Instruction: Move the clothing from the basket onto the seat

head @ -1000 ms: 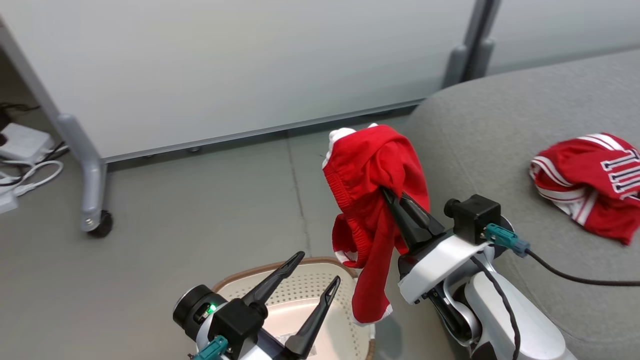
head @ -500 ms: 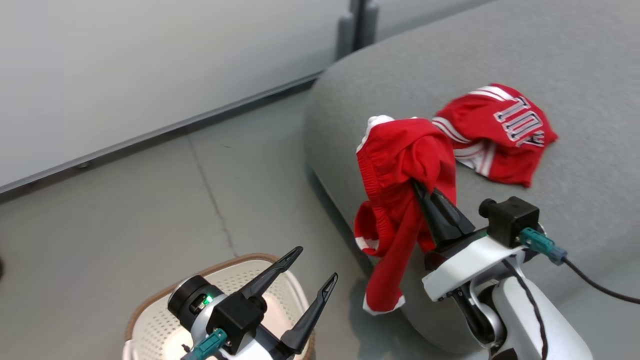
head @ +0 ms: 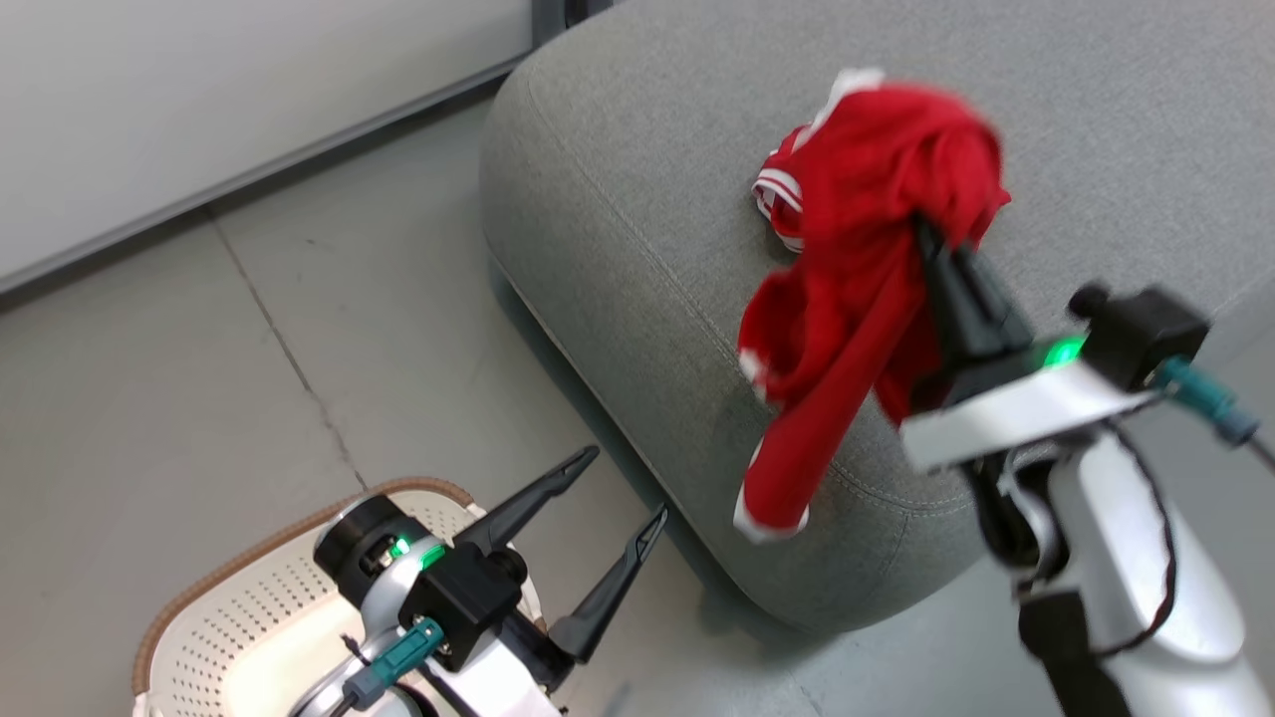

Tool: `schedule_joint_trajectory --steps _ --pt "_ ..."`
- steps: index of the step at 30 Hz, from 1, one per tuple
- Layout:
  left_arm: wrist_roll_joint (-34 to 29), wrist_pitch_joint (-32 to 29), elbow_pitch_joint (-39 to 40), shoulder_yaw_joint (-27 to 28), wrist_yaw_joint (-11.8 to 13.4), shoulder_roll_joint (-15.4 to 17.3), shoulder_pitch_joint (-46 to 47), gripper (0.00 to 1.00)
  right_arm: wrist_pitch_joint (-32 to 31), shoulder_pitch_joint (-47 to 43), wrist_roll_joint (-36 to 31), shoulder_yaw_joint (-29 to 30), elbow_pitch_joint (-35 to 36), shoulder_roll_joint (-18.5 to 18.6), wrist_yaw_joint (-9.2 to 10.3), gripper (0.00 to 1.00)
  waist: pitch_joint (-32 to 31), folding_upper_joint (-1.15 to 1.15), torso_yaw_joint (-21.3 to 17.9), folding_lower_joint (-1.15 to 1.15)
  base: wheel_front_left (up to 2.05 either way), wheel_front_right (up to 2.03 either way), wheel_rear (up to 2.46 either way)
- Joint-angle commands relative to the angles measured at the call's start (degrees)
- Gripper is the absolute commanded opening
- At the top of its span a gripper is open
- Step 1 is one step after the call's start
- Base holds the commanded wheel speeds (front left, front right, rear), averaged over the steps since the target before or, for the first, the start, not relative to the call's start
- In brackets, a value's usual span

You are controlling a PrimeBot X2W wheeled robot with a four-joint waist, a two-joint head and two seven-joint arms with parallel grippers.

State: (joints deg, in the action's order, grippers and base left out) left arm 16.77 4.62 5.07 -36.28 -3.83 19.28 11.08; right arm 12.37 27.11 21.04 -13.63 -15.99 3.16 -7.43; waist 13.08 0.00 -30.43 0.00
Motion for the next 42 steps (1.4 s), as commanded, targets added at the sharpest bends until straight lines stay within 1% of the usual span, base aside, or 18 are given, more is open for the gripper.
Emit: schedule_joint_trajectory --steps 1,6,7,9,13,16,21,23,27,31,32,33,35,38,42 --pt "-0.75 -0.36 0.85 0.35 -0.51 1.05 2.08 1.00 1.08 3.75 0.45 1.66 -0.14 0.05 -0.12 0.00 1.88 0.00 0.14 0.00 0.00 0.00 0.00" --pt "-1.98 -1.37 2.64 1.00 -0.84 2.49 5.60 1.00 2.22 14.28 1.63 6.36 -2.72 0.16 -0.12 0.00 5.22 0.00 1.41 0.00 0.00 0.00 0.00" --pt "-1.98 -1.37 2.64 1.00 -0.84 2.49 5.60 1.00 2.22 14.28 1.63 6.36 -2.72 0.16 -0.12 0.00 5.22 0.00 1.41 0.00 0.00 0.00 0.00" --pt "-2.23 -1.80 3.29 0.91 -1.19 2.90 7.09 1.00 2.64 18.81 1.92 8.15 -3.79 0.55 -0.12 0.00 6.67 0.00 2.24 0.00 0.00 0.00 0.00" --pt "-3.06 -2.60 4.49 0.27 -1.86 3.68 10.02 1.00 2.91 26.91 2.23 11.45 -7.03 2.60 -0.12 0.00 10.07 0.00 4.14 0.00 0.00 0.00 0.00" --pt "-3.50 -3.19 5.33 -0.61 -2.22 4.02 12.19 1.00 2.97 31.32 2.09 14.65 -9.83 4.76 -0.12 0.00 13.07 0.00 5.96 0.00 0.00 0.00 0.00" --pt "-4.14 -4.35 6.47 -1.43 -2.70 4.78 15.24 1.00 2.93 34.51 1.19 19.13 -17.40 7.13 -0.12 0.00 18.58 0.00 8.77 0.00 0.00 0.00 0.00" --pt "-4.22 -4.58 6.79 -1.61 -2.79 5.16 16.01 1.00 2.91 34.68 0.78 19.58 -21.44 7.67 -0.12 0.00 20.50 0.00 9.57 0.00 0.00 0.00 0.00" --pt "-4.53 -5.40 7.57 -1.53 -2.92 6.21 17.04 1.00 2.83 33.94 1.41 19.11 -28.01 7.03 -0.10 0.00 23.81 0.00 10.19 0.00 0.00 0.00 0.00" --pt "-4.77 -5.96 7.99 -1.79 -3.10 6.93 18.65 1.00 2.84 33.13 2.90 20.39 -34.33 6.30 -0.08 0.00 26.20 0.00 10.67 0.00 0.00 0.00 0.00" --pt "-4.79 -5.99 8.04 -1.93 -3.17 7.09 19.03 1.00 2.83 32.92 2.99 21.18 -35.78 6.28 -0.09 0.03 26.58 0.00 10.79 0.00 0.00 0.00 0.00" --pt "-4.80 -6.07 8.00 -2.06 -3.13 7.22 19.32 1.00 2.83 32.71 3.17 21.73 -36.90 6.04 -0.08 0.21 26.77 0.00 10.87 0.00 0.00 0.00 0.00" --pt "-4.83 -5.99 7.92 -2.27 -3.15 7.42 20.18 1.00 2.83 32.45 3.14 22.71 -38.10 5.85 -0.09 1.00 26.96 0.00 10.93 0.00 0.00 0.00 0.00" --pt "-4.55 -5.44 7.32 -2.19 -3.06 7.47 20.50 1.00 2.83 31.62 2.44 23.47 -37.68 5.60 -0.06 1.00 26.32 0.00 10.68 0.00 0.00 0.00 0.00" --pt "-3.76 -3.88 5.91 -1.88 -2.09 6.75 19.42 1.00 2.83 29.29 1.58 24.16 -35.26 5.55 -0.07 1.00 24.02 0.00 10.57 0.00 0.00 0.00 0.00"
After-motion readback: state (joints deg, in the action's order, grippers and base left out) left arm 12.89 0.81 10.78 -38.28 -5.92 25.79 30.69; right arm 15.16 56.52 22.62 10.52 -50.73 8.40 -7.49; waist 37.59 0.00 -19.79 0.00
